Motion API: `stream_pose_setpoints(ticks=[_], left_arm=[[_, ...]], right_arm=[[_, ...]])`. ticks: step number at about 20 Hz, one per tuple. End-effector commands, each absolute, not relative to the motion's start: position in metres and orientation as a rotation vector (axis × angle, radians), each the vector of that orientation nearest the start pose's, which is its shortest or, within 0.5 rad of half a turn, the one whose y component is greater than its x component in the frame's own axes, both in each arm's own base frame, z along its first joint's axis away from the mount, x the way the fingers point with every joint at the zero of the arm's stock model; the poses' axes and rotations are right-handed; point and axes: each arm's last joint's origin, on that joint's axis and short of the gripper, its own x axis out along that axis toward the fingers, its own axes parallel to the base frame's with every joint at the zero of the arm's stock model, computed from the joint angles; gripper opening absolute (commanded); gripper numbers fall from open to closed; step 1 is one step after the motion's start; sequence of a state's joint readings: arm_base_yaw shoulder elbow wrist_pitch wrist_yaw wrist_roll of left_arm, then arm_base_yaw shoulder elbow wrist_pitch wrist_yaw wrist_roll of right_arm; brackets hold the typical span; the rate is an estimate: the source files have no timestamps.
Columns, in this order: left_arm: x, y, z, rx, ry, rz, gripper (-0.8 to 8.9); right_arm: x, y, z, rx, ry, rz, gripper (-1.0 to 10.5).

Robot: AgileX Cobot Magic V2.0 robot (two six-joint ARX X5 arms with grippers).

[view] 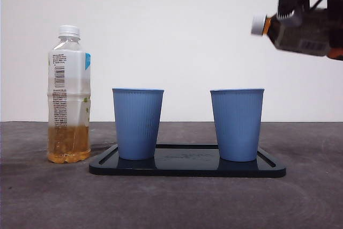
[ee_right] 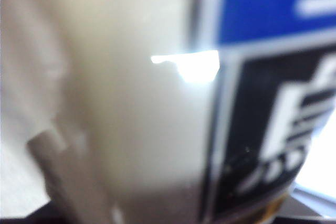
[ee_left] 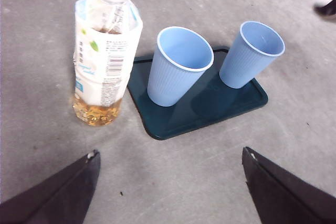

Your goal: Pour the drink into the cup

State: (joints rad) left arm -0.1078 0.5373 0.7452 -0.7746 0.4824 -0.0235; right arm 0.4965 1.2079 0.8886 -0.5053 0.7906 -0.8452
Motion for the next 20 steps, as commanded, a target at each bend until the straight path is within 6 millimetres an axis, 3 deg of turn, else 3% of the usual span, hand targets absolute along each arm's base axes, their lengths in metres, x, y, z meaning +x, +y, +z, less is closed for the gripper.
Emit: stream_pose_setpoints(ticks=[1,7,20], left_arm=[[0.097,-0.025,0.304,-0.111,0.542,-0.593,4.37],[0.097,-0.027,0.304,-0.108,0.543,-0.606,4.37],[0.096,-0.028,0.304,-0.104,0.544,-0.617,4.37]], right_arm=[[0.224,0.102,0.276,-1.352,0.726,-0.014,1.6],[0.229,0.114,0.267,-1.536,0.757,-0.040,1.6],[0.231,0.117,0.265,-1.547,0.753,-0.053,1.6]])
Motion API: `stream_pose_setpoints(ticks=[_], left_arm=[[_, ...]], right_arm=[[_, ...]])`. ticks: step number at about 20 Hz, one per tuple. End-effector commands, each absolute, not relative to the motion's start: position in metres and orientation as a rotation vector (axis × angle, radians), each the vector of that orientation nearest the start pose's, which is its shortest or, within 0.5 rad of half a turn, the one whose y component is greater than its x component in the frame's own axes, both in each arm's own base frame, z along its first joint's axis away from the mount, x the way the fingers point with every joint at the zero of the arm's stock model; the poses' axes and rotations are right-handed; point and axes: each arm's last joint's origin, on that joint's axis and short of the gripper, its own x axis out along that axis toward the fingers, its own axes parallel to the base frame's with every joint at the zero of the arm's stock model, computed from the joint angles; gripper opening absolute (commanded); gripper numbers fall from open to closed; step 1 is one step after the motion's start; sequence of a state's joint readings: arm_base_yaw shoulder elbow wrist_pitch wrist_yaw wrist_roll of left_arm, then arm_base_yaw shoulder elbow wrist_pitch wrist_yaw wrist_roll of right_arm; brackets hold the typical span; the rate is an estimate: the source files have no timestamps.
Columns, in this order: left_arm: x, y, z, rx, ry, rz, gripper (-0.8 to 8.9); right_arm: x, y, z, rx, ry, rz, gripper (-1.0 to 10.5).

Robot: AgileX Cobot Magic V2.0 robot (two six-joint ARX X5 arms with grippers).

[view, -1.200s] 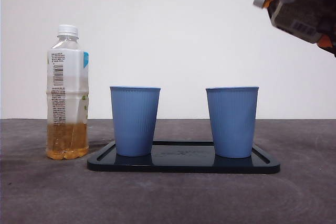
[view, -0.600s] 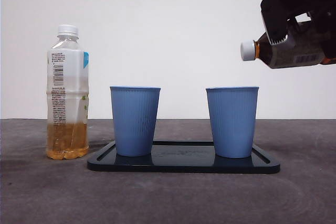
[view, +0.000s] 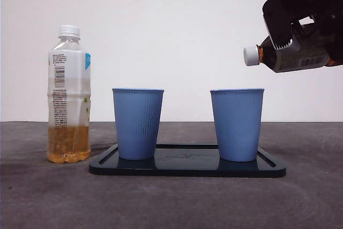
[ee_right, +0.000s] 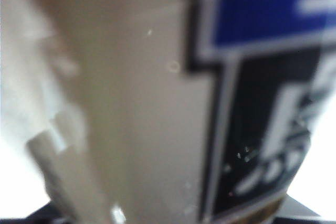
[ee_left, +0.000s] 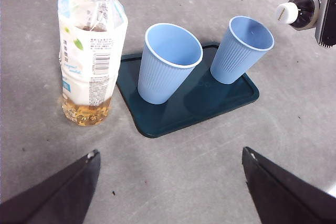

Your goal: Pour the drink into the cup

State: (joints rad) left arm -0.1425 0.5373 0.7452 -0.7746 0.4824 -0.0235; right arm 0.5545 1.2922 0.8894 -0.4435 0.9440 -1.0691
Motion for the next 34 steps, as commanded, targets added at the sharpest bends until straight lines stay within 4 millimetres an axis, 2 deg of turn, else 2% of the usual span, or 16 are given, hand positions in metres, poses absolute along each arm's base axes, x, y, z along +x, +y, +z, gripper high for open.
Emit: stream_pose_setpoints(ticks=[1,4,6,9,11,13,16,18,22,27,32,34], left_arm=[[0.096,-0.028,0.304,-0.105,0.544,-0.617,4.37],[0.096,-0.028,0.304,-0.105,0.546,-0.617,4.37],[0.096,-0.028,0.304,-0.105,0.547,-0.617,4.37],[0.096,-0.028,0.304,-0.105,0.547,-0.617,4.37],[0.096,-0.028,0.304,-0.105,0.546,-0.617,4.37],[0.096,-0.028,0.304,-0.105,0.546,-0.617,4.37],[0.096,-0.028,0.304,-0.105,0.544,-0.617,4.37],[0.097,-0.028,0.304,-0.104,0.544,-0.617,4.37],[0.097,-0.028,0.304,-0.104,0.544,-0.617,4.37],[0.097,-0.028,0.304,-0.101,0.543,-0.618,4.37],[0.097,-0.028,0.304,-0.093,0.541,-0.620,4.37],[0.097,-0.028,0.304,-0.093,0.541,-0.620,4.37]], right_arm=[[0.231,0.117,0.265,-1.512,0.744,-0.052,1.6],[0.226,0.116,0.272,-1.203,0.671,-0.027,1.6],[0.217,0.109,0.286,-0.874,0.596,-0.004,1.6],[0.209,0.087,0.305,-0.323,0.523,0.090,1.6],[0.214,0.077,0.304,-0.175,0.471,0.137,1.6],[0.219,0.076,0.287,-0.077,0.402,0.170,1.6],[0.220,0.075,0.254,0.027,0.288,0.163,1.6],[0.224,0.072,0.229,0.055,0.273,0.187,1.6],[0.246,0.069,0.189,0.065,0.298,0.193,1.6],[0.260,0.070,0.163,0.065,0.338,0.217,1.6],[0.261,0.070,0.159,0.050,0.349,0.218,1.7],[0.260,0.069,0.155,0.044,0.392,0.216,2.5]])
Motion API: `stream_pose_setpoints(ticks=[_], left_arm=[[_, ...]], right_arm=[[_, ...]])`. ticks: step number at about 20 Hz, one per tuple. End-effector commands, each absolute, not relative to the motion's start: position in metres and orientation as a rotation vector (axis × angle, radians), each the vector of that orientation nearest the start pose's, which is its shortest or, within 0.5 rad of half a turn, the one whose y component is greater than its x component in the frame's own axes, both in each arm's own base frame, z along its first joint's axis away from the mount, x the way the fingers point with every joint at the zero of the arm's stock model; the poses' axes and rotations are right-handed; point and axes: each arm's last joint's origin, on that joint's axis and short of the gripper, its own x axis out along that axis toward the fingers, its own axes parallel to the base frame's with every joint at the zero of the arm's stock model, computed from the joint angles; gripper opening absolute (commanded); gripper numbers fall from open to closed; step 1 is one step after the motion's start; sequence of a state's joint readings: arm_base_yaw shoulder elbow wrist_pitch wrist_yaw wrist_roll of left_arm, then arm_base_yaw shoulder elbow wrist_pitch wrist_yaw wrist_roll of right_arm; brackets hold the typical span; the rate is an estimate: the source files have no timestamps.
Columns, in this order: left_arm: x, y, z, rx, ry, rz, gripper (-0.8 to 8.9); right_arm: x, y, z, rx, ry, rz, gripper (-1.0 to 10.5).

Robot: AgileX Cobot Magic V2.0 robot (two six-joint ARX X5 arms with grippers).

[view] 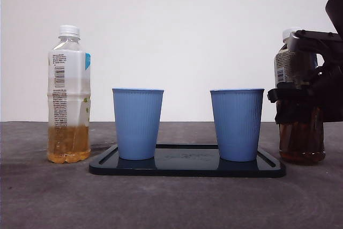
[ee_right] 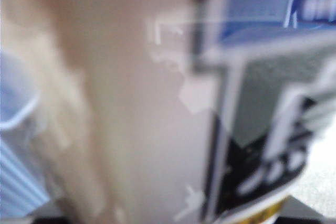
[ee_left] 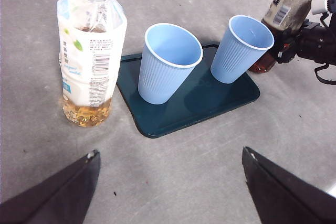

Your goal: Pour the drink into the cup

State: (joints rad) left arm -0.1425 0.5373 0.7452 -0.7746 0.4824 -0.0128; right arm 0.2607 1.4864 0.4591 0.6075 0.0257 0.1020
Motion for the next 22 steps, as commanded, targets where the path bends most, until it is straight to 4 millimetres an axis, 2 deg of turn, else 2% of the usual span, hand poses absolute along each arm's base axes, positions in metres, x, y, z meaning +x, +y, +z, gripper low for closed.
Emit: stream_pose_setpoints(ticks=[1,9,14,18,22], left_arm=[[0.097,-0.028,0.304,-0.093,0.541,-0.620,4.37],[0.096,-0.028,0.304,-0.094,0.541,-0.620,4.38],[0.096,-0.028,0.304,-0.094,0.541,-0.619,5.02],[0.096,-0.028,0.304,-0.094,0.541,-0.619,5.02],[0.100,-0.027,0.303,-0.083,0.545,-0.581,5.13]], right_arm=[[0.259,0.069,0.154,0.041,0.404,0.215,2.6],[0.256,0.068,0.148,0.030,0.480,0.209,4.4],[0.253,0.068,0.145,0.023,0.526,0.205,5.0],[0.246,0.065,0.152,0.012,0.555,0.181,5.0],[0.230,0.061,0.164,0.002,0.624,0.172,5.0]])
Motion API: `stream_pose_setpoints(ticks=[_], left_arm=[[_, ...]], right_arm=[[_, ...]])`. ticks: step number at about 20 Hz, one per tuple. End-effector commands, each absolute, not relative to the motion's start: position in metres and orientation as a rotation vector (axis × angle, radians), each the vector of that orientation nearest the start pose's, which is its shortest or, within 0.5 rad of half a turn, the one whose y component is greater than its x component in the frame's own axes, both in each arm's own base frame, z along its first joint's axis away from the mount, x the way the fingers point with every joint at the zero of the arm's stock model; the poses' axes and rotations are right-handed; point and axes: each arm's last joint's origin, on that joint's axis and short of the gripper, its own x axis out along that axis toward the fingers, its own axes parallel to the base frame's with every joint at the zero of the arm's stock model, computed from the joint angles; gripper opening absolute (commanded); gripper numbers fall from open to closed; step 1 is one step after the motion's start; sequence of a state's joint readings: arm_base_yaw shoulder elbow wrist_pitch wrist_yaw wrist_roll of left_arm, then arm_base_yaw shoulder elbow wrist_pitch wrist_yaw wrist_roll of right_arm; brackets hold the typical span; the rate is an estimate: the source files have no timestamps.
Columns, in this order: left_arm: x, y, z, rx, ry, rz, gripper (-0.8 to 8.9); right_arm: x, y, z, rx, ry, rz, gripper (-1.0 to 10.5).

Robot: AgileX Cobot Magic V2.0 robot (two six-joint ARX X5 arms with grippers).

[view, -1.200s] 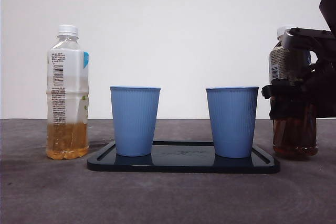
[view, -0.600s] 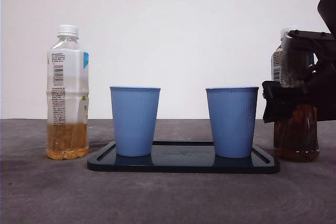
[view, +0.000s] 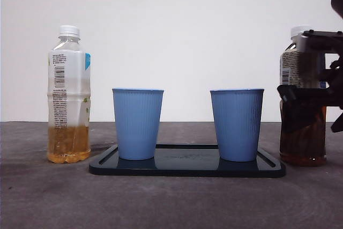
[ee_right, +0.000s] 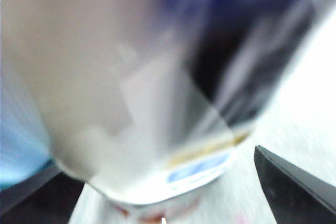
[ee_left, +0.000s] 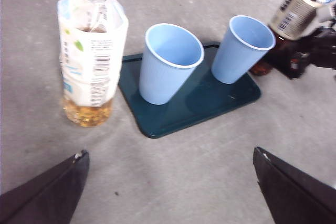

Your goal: Pour the drink into the cup

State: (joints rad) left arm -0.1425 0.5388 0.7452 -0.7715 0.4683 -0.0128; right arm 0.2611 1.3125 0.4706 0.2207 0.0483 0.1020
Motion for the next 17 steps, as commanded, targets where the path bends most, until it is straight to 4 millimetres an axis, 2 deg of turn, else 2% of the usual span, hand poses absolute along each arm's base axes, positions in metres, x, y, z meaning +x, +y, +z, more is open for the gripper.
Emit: stream_pose_setpoints(ticks=[1,5,7,11,13,17], left_arm=[[0.103,-0.028,0.303,-0.081,0.545,-0.570,5.44],[0.127,-0.031,0.292,-0.092,0.561,-0.568,5.73],[0.144,-0.034,0.277,-0.098,0.588,-0.571,6.31],[0.174,-0.045,0.237,-0.096,0.592,-0.587,6.31],[0.184,-0.049,0.221,-0.083,0.581,-0.535,6.31],[0.203,-0.056,0.203,-0.075,0.552,-0.509,6.31]], right_arm=[[0.226,0.060,0.169,0.005,0.624,0.172,5.0],[0.209,0.058,0.185,0.039,0.640,0.199,5.0],[0.195,0.059,0.190,0.083,0.689,0.224,5.0],[0.169,0.065,0.213,0.142,0.628,0.284,5.0],[0.156,0.066,0.222,0.166,0.595,0.320,5.0],[0.135,0.066,0.239,0.206,0.516,0.379,5.0]])
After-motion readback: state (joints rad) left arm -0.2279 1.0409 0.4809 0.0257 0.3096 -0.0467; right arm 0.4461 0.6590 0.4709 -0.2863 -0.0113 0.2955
